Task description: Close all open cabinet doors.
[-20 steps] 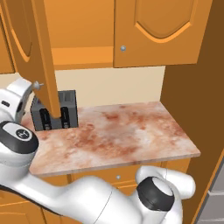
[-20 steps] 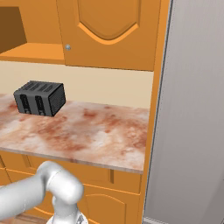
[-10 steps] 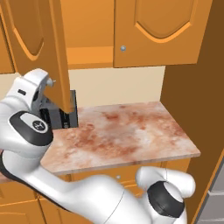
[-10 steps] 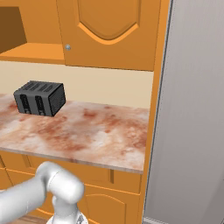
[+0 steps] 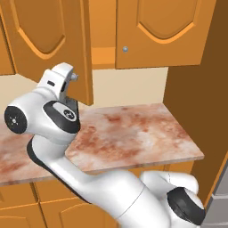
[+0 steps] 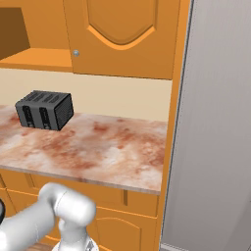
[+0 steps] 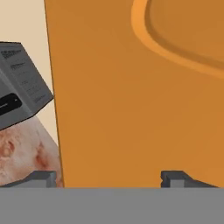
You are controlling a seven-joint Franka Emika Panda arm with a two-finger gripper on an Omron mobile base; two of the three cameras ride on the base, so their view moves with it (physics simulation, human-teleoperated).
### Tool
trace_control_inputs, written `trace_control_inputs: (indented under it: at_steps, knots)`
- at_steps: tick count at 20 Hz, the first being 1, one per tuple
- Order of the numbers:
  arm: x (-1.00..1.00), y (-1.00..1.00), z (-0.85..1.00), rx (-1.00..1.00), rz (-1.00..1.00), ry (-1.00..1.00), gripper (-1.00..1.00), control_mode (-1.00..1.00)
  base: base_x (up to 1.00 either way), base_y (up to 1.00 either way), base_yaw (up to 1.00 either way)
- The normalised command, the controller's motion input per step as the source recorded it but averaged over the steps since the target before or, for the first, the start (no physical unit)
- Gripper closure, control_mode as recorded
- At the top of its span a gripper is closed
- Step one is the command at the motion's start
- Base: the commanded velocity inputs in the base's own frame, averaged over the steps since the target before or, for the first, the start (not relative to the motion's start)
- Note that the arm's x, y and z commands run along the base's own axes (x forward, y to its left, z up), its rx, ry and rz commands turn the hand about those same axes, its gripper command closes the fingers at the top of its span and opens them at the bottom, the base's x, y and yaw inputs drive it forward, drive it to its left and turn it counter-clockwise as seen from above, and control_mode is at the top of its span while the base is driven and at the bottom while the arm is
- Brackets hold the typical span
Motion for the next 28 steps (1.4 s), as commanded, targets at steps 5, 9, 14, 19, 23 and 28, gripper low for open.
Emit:
trace_control_inputs:
  at_steps: [5, 9, 14, 19, 23, 28]
  knots:
    - [0.35, -0.72, 0.1, 0.0, 0.01, 0.0, -1.0, -1.0, 0.0, 0.0, 0.0]
    - [0.47, -0.62, 0.12, 0.0, 0.04, 0.0, -1.0, -1.0, 0.0, 0.0, 0.0]
    - [0.58, -0.5, 0.16, 0.0, 0.05, 0.0, -1.0, -1.0, 0.0, 0.0, 0.0]
    - [0.62, -0.45, 0.2, 0.0, 0.04, 0.0, -1.0, -1.0, 0.0, 0.0, 0.0]
    - [0.68, -0.35, 0.2, 0.0, 0.01, 0.0, -1.0, -1.0, 0.0, 0.0, 0.0]
    - [0.68, -0.29, 0.18, 0.0, 0.0, 0.0, -1.0, -1.0, 0.0, 0.0, 0.0]
